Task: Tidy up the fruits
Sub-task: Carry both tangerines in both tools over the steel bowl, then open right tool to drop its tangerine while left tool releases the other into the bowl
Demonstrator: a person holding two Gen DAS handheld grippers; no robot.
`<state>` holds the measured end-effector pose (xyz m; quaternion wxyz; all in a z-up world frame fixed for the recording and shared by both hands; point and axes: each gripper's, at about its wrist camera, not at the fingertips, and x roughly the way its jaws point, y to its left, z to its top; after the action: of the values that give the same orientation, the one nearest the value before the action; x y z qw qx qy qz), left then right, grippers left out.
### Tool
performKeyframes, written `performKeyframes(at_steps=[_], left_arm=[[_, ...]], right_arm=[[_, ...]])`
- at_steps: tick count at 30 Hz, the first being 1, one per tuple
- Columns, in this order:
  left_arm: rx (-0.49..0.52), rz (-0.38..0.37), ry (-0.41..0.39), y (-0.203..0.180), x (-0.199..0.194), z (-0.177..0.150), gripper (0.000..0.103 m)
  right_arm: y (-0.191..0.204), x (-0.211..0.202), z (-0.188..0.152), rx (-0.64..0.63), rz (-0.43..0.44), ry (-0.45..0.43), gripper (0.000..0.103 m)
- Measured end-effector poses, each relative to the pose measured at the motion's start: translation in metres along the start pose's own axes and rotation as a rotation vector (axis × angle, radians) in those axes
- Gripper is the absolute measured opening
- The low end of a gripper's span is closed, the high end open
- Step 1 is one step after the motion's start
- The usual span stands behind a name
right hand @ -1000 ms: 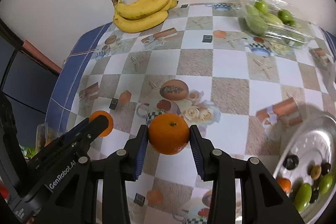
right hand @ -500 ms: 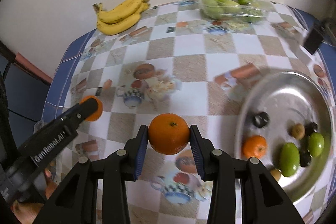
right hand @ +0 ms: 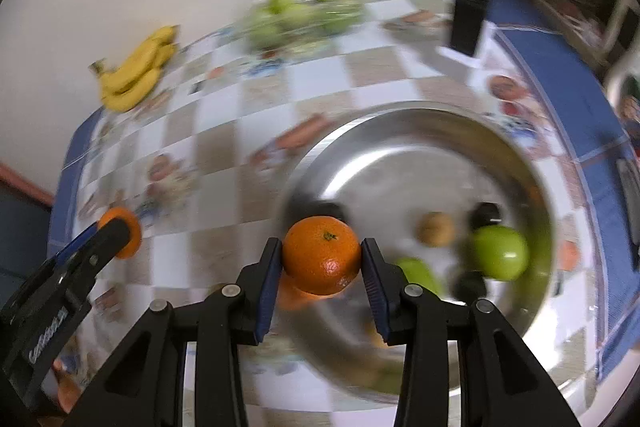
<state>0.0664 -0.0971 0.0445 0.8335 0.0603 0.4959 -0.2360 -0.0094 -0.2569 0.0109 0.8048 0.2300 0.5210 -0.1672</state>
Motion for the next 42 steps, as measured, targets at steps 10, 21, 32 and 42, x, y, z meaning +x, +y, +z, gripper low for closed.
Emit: performKeyframes(at_steps=[10,21,32,42], left_arm=[[0.164,-0.041,0.038,-0.071,0.010,-0.014,0.038],[0.267,-0.050,0.132,-0.112,0.041,-0.035,0.038],[0.284,-0.041,0.162,-0.120,0.048,-0.044,0.038],[0.261,-0.040,0.147,-0.115,0.037,-0.045,0.050]], right_arm=[[-0.057,-0.006,0.003,0.108,-0.025,-0.004,0.042],[-0.073,0.008,-0.001,0.147,-0.030,0.047,0.042],[-0.070,0.017,-0.003,0.138,-0.055,0.071,0.042],[-0.071,0.008,-0.004,0.146,-0.053,0.056,0.057]])
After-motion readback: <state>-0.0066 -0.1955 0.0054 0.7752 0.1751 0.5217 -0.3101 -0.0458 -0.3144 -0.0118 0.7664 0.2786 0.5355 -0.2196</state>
